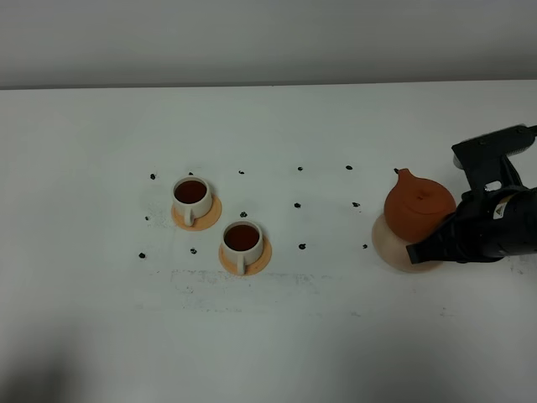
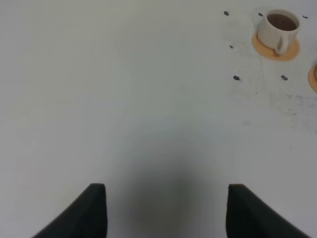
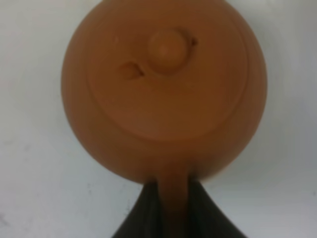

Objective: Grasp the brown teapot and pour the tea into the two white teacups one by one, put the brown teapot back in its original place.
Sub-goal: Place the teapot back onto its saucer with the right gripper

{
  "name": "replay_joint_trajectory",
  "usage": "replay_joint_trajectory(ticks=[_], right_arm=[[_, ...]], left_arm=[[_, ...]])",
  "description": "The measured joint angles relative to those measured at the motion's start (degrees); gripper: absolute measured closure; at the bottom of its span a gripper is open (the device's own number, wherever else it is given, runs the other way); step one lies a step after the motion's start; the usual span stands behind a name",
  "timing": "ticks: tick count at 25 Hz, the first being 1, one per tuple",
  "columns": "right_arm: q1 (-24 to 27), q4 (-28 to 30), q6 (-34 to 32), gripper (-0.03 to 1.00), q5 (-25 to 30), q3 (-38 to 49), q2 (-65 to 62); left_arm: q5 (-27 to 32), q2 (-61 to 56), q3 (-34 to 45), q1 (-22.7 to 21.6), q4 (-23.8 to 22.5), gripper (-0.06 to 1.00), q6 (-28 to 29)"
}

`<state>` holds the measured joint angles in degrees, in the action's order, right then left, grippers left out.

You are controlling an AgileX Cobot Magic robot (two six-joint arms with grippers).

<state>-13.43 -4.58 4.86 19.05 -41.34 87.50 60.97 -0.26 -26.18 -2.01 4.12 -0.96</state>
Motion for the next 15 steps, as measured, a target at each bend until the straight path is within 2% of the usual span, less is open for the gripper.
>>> replay_joint_trajectory(ticks=[5, 15], right_arm=[[1.20, -0.90, 0.00, 0.88, -4.10, 2.55, 0.75], [1.47, -1.90, -0.05, 0.88, -5.92, 2.77, 3.85]], left_arm=[[0.00, 0.00, 0.00, 0.00, 0.00, 0.44, -0.02], [0.00, 0.00, 0.00, 0.00, 0.00, 0.44, -0.07]])
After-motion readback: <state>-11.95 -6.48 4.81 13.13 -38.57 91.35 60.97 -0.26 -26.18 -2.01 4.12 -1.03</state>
